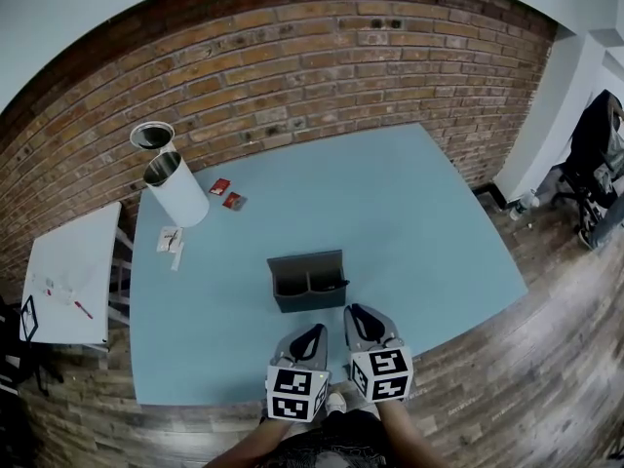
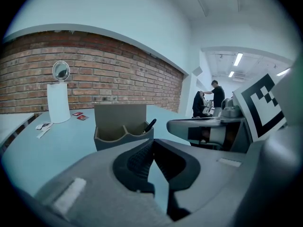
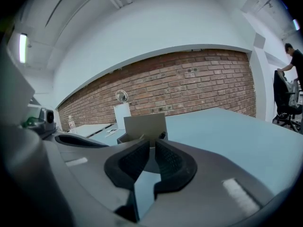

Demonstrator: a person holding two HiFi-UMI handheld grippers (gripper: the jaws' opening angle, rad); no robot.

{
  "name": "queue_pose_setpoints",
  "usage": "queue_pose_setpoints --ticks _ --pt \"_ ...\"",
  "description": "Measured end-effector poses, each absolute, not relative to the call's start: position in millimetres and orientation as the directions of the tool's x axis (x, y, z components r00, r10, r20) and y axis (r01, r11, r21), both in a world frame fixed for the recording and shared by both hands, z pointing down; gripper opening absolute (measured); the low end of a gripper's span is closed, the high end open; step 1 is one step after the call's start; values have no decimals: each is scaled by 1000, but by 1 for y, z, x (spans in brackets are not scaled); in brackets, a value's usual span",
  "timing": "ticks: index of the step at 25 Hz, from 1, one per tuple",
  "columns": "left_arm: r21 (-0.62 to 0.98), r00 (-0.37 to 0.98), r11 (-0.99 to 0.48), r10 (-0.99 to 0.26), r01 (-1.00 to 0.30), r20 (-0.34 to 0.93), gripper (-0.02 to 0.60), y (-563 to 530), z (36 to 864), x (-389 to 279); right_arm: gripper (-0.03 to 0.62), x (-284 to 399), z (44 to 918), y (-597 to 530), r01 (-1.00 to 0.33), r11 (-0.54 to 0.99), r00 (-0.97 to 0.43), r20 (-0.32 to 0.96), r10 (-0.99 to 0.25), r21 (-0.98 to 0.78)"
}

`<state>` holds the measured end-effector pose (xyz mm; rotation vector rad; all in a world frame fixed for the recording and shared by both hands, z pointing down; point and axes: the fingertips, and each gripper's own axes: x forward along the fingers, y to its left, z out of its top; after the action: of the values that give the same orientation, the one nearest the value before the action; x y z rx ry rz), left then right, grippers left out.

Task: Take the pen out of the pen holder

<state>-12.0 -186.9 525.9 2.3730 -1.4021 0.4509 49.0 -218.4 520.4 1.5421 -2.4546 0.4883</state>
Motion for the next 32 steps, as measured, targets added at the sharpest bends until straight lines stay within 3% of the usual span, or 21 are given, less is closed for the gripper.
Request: queue_pose_setpoints --ticks 18,32 --pt "114 414 -411 -783 -904 464 -2 -223 540 -19 103 41 536 -274 -875 420 -481 331 -812 -240" --pt "116 415 -410 -786 -905 459 -2 -241 542 -18 56 34 532 -287 -860 469 -510 306 -804 -201"
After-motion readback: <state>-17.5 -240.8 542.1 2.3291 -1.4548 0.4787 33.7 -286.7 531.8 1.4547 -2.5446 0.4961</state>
